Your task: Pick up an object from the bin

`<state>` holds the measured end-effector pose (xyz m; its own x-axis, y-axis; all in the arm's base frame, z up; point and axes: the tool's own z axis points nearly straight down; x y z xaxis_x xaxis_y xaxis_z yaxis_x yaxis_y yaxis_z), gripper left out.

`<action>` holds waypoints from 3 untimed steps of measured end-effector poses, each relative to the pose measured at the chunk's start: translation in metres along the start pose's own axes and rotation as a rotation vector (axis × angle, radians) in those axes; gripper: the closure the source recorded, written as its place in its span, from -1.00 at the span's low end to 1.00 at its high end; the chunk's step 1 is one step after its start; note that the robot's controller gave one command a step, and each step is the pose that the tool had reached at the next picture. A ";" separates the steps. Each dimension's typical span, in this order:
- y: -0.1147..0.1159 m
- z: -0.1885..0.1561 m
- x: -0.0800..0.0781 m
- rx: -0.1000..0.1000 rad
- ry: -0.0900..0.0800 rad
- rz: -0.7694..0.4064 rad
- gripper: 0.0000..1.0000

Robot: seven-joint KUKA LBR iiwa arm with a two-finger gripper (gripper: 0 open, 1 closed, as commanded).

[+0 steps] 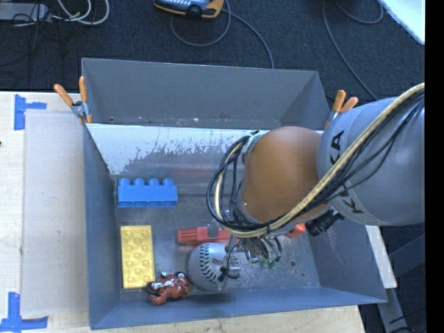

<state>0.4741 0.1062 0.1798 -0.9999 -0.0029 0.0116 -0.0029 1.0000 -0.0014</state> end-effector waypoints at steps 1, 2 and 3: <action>0.000 -0.004 -0.002 -0.001 -0.008 0.003 -1.00; 0.000 0.022 -0.006 -0.001 -0.007 0.065 -1.00; -0.004 0.041 -0.016 0.000 -0.002 0.019 -1.00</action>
Offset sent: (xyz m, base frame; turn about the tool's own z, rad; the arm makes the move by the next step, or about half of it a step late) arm 0.0076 0.0019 -0.0584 0.1443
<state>0.4901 0.1027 0.1388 -0.9998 0.0165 0.0098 0.0165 0.9999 -0.0017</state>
